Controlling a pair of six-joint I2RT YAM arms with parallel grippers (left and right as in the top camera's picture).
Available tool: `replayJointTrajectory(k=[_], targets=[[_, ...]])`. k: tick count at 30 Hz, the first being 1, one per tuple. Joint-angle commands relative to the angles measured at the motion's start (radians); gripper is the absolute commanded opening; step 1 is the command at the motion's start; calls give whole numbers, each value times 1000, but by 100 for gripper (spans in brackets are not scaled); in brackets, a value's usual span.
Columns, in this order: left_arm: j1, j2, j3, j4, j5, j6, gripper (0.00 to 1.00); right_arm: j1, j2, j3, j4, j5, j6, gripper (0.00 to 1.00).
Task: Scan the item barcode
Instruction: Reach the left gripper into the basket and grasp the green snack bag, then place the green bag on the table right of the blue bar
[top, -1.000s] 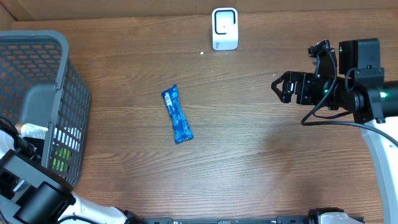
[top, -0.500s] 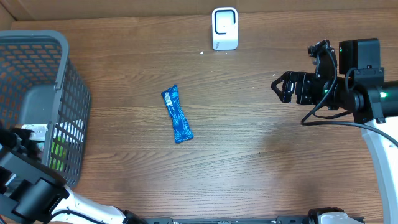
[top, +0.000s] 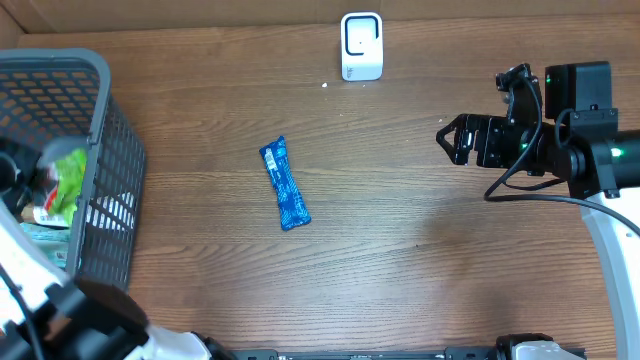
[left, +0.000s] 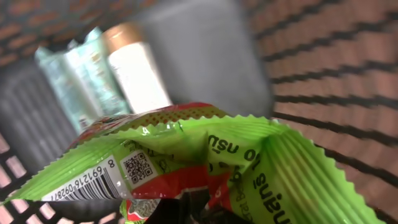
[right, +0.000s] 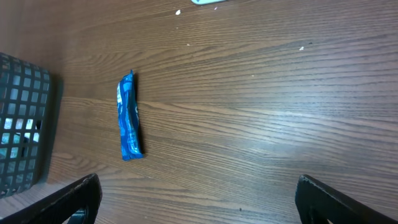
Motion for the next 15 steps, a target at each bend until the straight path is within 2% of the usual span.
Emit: replayJointTrajectory(k=[1, 7, 15], targets=[[-73, -138, 90, 22, -17, 48, 4, 5, 2, 6, 3, 6, -4, 100], [-205, -255, 230, 14, -111, 90, 4, 5, 2, 6, 5, 6, -4, 100], [-439, -311, 226, -81, -97, 104, 4, 5, 2, 6, 18, 6, -4, 100]])
